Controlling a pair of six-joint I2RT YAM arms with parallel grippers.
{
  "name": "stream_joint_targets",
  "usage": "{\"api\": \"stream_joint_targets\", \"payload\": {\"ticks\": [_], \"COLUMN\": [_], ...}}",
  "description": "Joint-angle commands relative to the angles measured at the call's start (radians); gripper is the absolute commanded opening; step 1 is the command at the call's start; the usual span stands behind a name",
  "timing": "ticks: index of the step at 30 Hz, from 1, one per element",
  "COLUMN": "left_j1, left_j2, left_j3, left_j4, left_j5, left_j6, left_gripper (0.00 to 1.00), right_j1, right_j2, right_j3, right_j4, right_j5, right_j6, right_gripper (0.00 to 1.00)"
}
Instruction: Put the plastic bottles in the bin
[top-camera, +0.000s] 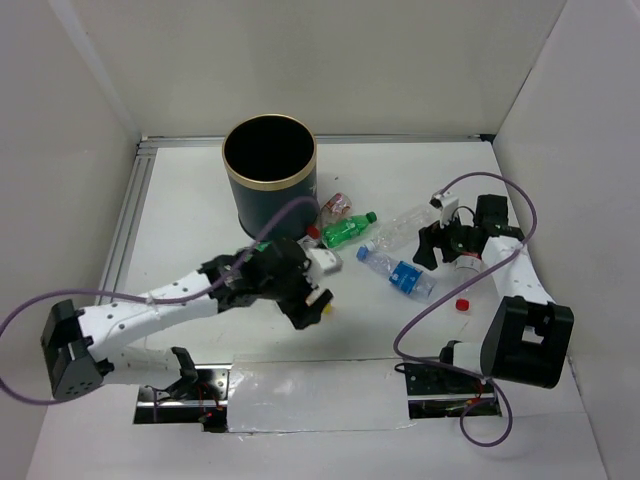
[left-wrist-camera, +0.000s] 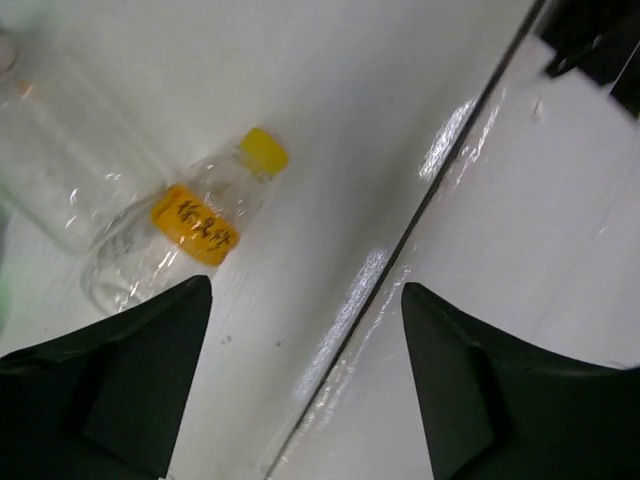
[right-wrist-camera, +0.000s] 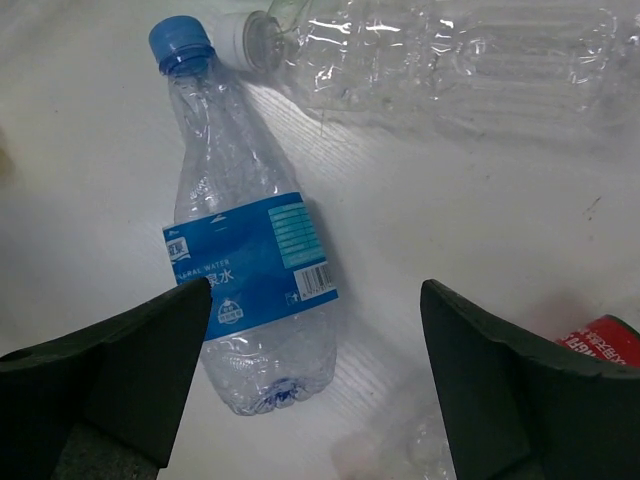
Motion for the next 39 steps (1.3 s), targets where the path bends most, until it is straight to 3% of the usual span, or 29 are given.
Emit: {"api": "stream_joint_targets", "payload": {"ticks": [1, 5, 10, 26, 30, 35, 36, 39], "left_j1": [-0.176, -0.241, -0.241, -0.198, -0.198, -0.198, -0.218, -0.247], "left_j2": [0.081, 0.133, 0.213, 0.506, 0.53, 0.529, 0.517, 0.44], "left_j3": [0.048, 0.024, 0.024, 0.002, 0.002, 0.002, 0.002, 0.086], "left_j4": [-0.009, 0.048, 0.086, 0.144, 0.144, 0.132, 0.132, 0.068], "left_j5": [-0.211, -0.393, -0.527, -0.537, -0.5, -0.463, -0.463, -0.463], "left_j6": [0.134, 0.177, 0.225, 0.251, 0.242, 0.194, 0.185, 0.137], "left_gripper": [0.91, 0.96, 0.97, 0.96, 0.85, 0.58, 0.46, 0.28], "right_j1": [0.011, 0.02, 0.02, 0.02, 0.02, 0.02, 0.02, 0.02], "right_j2": [0.003, -0.034, -0.045, -0.054, -0.054, -0.054, -0.054, -0.054], "right_j3": [0.049, 0.026, 0.003, -0.016, -0.016, -0.016, -0.016, -0.016], "right_j4": [-0.039, -0.02, -0.009, -0.009, -0.018, -0.041, -0.041, -0.082], "right_j5": [0.004, 0.014, 0.014, -0.015, -0.024, -0.053, -0.067, -0.093], "right_j6": [-0.002, -0.013, -0.024, -0.043, -0.054, -0.099, -0.111, -0.172], "right_gripper": [0.92, 0.96, 0.97, 0.97, 0.97, 0.9, 0.87, 0.64]}}
